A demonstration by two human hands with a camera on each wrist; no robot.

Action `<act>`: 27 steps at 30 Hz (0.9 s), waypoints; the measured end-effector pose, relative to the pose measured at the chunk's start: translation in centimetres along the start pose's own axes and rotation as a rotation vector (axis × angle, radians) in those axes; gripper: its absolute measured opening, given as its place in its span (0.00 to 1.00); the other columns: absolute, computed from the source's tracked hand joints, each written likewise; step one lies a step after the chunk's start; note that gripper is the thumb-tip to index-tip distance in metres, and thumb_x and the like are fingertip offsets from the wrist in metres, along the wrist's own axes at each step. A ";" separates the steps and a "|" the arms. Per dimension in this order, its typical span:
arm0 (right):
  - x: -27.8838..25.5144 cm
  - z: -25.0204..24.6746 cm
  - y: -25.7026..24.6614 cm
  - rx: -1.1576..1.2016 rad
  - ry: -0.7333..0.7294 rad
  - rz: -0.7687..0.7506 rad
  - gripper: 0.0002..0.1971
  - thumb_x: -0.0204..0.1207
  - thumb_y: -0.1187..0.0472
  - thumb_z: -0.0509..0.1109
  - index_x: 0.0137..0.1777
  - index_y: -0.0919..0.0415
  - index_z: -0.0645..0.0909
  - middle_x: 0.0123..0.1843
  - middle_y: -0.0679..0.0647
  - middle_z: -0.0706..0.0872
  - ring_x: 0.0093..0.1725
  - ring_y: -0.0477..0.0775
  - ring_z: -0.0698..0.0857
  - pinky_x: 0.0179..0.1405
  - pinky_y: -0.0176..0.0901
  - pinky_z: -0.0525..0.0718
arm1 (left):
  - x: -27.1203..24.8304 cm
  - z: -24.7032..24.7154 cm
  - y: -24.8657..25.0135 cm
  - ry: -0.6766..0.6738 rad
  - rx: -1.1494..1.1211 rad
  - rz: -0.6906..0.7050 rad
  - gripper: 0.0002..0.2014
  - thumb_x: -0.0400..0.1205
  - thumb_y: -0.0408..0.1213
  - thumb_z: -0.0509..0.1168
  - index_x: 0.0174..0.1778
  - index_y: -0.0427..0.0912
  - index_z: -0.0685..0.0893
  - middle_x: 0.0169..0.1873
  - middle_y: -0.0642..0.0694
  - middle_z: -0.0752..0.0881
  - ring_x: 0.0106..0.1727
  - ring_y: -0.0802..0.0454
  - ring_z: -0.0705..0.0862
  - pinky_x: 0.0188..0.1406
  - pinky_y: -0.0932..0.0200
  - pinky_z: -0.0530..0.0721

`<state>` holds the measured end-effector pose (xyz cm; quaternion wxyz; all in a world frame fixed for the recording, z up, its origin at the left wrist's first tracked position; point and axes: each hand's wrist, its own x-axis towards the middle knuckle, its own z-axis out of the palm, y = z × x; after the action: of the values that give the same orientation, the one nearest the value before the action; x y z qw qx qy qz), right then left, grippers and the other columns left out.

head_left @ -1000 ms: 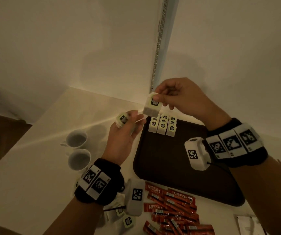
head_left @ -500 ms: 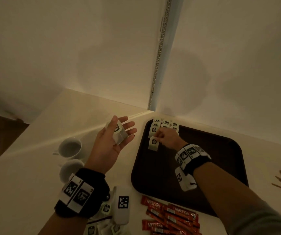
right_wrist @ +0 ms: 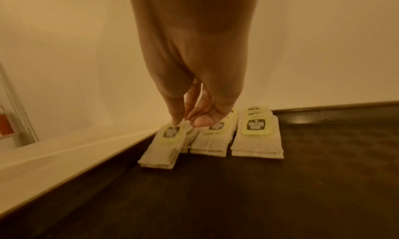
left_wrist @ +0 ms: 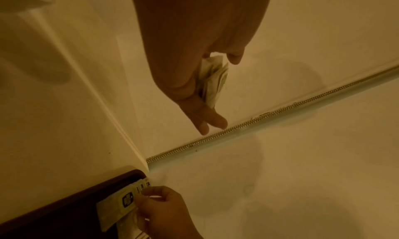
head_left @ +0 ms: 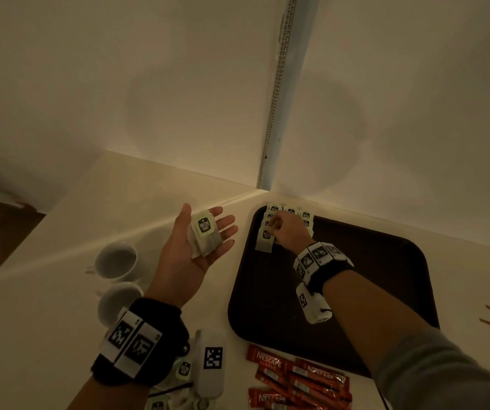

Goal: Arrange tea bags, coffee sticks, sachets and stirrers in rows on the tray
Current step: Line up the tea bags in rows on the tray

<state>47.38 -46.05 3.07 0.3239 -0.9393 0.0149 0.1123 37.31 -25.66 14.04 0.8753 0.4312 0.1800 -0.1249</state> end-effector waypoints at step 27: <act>-11.0 -12.8 -17.3 -0.041 0.298 -0.871 0.13 0.75 0.48 0.69 0.39 0.57 0.84 0.35 0.45 0.80 0.35 0.42 0.74 0.36 0.37 0.74 | -1.5 2.7 0.2 -0.175 -0.070 0.300 0.20 0.69 0.44 0.71 0.56 0.45 0.81 0.49 0.52 0.90 0.52 0.53 0.89 0.38 0.66 0.85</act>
<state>40.96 -40.70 25.77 0.3166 -0.8701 -0.3372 -0.1704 36.58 -27.59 16.40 0.9109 0.4100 0.0410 -0.0235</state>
